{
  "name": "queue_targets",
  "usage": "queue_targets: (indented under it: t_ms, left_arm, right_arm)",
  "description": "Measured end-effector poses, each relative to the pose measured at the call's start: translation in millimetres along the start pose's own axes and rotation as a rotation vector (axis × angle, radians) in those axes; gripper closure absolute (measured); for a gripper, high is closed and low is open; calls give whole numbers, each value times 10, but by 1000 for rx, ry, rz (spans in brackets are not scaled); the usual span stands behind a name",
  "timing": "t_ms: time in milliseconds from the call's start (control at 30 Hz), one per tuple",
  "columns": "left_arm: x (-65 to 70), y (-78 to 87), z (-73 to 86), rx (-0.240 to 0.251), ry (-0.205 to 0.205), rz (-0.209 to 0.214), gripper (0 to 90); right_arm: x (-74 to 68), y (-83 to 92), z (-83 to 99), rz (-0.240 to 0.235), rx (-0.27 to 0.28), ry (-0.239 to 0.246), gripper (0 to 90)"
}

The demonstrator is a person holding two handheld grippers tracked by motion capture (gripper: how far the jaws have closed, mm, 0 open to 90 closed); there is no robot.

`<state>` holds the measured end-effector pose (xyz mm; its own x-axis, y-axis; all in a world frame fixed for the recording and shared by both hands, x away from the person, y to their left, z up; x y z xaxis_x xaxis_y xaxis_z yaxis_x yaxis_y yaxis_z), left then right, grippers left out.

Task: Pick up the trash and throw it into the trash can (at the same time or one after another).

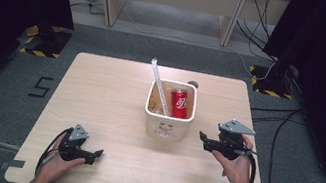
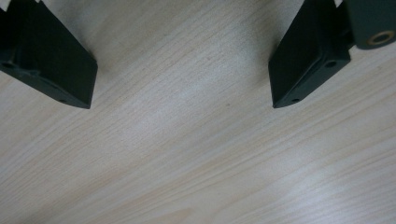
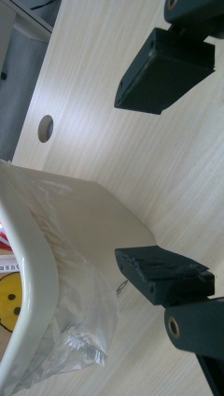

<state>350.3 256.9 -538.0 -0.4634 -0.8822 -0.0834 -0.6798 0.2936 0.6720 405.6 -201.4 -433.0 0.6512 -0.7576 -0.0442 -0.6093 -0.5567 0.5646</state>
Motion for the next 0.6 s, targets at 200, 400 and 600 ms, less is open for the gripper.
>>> queue_targets:
  t_ms: [200,400,600]
  left_arm:
    - [-2,1,0,-1,-2,0,73]
    - [-2,1,0,-2,-3,0,73]
    - [-2,1,0,-2,-2,0,73]
  right_arm:
    - [-47,-17,75,-11,8,-12,236]
    - [-82,-49,168,-14,-4,-9,237]
    - [-124,-61,252,-23,-15,-8,236]
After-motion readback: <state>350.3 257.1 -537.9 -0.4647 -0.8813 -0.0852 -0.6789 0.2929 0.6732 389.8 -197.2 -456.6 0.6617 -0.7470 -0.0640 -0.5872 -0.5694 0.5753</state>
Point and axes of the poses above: each handheld gripper's, and its own axes: y roughly backward along the jaws, z roughly out of its underside, x roughly to its right, the point moved 2 cm from there along -y, roughly forward along the jaws, and after that the axes turned 9 degrees about -z, right-handed, at the moved point
